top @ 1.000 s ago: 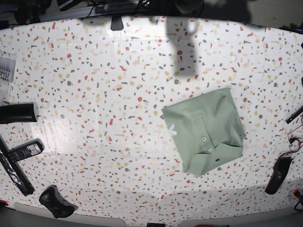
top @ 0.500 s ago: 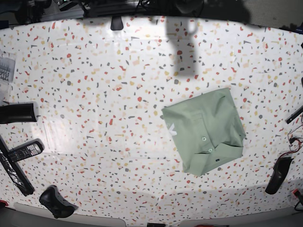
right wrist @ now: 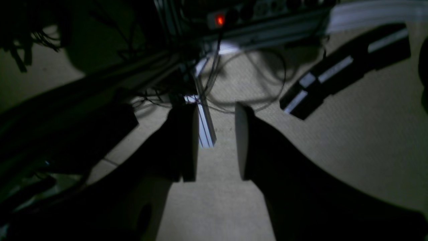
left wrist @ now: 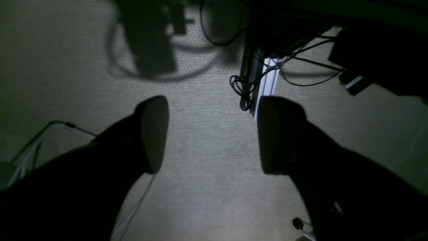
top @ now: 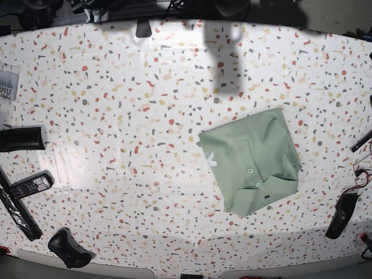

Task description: Fold the T-shirt properly

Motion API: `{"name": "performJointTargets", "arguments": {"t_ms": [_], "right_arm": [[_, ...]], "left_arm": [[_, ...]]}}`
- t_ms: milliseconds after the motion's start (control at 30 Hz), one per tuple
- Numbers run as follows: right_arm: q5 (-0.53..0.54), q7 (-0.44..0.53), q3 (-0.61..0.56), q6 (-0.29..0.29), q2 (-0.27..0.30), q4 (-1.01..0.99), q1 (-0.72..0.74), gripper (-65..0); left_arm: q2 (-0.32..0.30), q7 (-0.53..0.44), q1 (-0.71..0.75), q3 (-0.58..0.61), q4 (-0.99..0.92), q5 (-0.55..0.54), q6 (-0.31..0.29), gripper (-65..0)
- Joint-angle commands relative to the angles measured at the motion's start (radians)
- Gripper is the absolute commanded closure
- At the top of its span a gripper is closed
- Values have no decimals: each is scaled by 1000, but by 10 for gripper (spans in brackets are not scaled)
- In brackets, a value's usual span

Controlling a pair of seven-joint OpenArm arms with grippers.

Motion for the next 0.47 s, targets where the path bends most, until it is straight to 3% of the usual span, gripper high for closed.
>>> {"name": "performJointTargets", "arguments": {"t_ms": [0, 233, 433], "right_arm": [[1, 8, 2, 11, 11, 5, -3, -180], [4, 4, 2, 13, 11, 5, -2, -180], [5, 9, 2, 90, 11, 6, 0, -180]], "left_arm": [[-8, -3, 10, -3, 4, 2, 8, -382], [5, 32, 12, -3, 4, -12, 8, -382], [28, 21, 5, -3, 4, -8, 18, -382]]}}
